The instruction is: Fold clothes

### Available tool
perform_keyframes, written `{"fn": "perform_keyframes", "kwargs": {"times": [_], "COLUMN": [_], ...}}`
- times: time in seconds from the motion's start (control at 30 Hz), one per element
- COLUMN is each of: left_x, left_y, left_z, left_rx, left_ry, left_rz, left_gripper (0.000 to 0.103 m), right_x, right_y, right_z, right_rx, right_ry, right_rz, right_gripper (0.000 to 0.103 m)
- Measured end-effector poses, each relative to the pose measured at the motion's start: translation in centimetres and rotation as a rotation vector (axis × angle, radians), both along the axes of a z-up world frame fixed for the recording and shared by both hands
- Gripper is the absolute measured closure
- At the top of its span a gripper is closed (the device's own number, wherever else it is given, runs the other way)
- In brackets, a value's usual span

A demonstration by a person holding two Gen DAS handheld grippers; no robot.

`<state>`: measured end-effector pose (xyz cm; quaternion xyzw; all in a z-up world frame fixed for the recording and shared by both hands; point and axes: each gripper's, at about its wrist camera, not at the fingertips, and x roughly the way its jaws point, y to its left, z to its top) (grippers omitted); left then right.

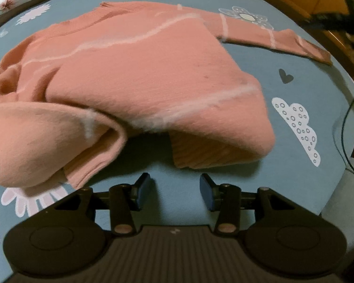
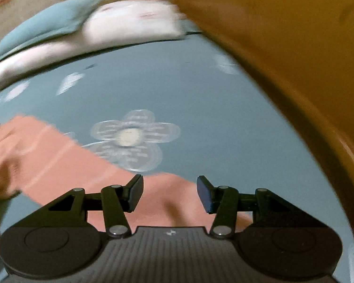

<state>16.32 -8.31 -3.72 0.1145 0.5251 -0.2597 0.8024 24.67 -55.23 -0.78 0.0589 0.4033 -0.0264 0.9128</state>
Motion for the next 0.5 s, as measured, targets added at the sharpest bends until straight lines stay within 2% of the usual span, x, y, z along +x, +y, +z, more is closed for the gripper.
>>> {"fn": "perform_keyframes", "kwargs": {"times": [0.17, 0.4, 0.43, 0.5], "left_x": [0.5, 0.9, 0.9, 0.9], "left_y": [-0.7, -1.1, -1.2, -1.4], "left_z": [-0.5, -1.1, -1.2, -1.3], "left_rx": [0.009, 0.014, 0.014, 0.014], "left_ry": [0.005, -0.001, -0.005, -0.013], "left_rz": [-0.004, -0.038, -0.046, -0.061], "left_gripper": [0.056, 0.055, 0.053, 0.051], "right_x": [5.5, 10.2, 10.3, 10.1], "right_y": [4.6, 8.2, 8.4, 8.4], "right_z": [-1.3, -4.1, -4.5, -4.4], "right_rx": [0.009, -0.025, -0.038, -0.035], "right_ry": [0.020, 0.100, 0.108, 0.098], "right_rz": [0.209, 0.394, 0.411, 0.441], "right_gripper": [0.048, 0.049, 0.050, 0.061]}}
